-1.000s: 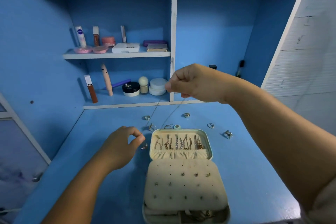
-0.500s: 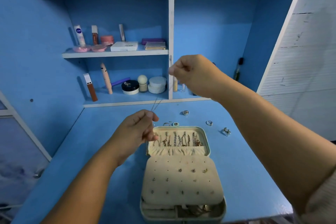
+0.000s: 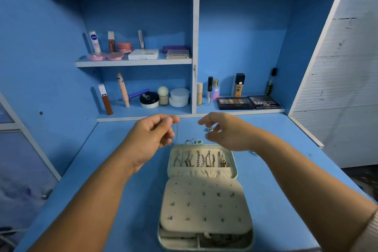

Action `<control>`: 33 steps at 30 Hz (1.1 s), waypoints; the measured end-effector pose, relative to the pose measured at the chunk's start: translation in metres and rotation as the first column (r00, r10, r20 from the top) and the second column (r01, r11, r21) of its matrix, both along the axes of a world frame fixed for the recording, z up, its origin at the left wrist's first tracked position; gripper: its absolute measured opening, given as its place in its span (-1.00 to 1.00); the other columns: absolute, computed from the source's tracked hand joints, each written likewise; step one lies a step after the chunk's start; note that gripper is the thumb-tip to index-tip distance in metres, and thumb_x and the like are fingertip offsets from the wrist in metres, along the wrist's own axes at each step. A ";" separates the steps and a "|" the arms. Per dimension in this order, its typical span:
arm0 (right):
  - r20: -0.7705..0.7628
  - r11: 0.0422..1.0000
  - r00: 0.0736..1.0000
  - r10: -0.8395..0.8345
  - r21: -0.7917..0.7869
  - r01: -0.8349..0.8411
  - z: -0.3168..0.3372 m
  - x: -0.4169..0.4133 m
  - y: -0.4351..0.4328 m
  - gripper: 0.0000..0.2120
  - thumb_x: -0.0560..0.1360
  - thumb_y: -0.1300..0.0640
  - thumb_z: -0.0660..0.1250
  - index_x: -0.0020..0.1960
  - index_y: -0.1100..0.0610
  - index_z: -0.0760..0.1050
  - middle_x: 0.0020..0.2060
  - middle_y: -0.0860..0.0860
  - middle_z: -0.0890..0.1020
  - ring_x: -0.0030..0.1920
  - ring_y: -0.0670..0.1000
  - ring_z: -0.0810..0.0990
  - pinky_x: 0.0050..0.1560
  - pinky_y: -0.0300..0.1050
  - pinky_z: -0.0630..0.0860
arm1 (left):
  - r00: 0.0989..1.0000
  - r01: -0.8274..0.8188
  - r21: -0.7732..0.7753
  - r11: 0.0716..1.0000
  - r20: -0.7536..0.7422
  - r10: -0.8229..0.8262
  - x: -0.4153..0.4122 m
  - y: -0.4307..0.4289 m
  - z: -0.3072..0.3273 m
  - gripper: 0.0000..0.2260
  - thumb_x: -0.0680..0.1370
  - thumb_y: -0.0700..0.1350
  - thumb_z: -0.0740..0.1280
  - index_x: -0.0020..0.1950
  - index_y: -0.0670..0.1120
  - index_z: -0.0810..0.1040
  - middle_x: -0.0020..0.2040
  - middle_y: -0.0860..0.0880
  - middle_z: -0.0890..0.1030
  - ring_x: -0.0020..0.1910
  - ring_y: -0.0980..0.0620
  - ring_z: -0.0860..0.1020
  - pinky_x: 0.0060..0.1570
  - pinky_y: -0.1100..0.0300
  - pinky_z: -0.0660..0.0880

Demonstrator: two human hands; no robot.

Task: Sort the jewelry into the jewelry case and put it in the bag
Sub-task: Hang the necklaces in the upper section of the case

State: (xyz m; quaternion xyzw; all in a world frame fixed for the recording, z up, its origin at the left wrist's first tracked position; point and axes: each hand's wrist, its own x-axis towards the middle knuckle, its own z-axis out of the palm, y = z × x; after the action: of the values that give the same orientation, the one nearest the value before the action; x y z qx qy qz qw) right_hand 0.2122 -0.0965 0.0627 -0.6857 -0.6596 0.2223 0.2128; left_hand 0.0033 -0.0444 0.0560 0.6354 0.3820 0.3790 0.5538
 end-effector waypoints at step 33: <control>0.196 0.994 0.980 -0.021 0.113 -0.002 0.029 -0.024 0.018 -0.87 0.57 0.08 0.28 -0.02 0.11 0.57 -0.25 -0.10 0.54 -0.24 -0.09 0.50 -0.31 -0.32 0.39 | 0.980 -0.009 0.160 0.987 -0.194 0.040 -0.003 0.016 -0.044 -0.86 0.56 -0.10 0.36 -0.12 0.13 0.66 -0.08 0.23 0.68 0.10 0.17 0.57 0.14 0.25 0.43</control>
State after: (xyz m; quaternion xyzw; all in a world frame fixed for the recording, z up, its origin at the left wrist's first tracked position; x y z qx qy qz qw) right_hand 0.1883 -0.0789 0.0919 -0.6944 -0.6856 0.1149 0.1861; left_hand 0.0006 -0.0288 0.0117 0.7070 0.4114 0.3502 0.4564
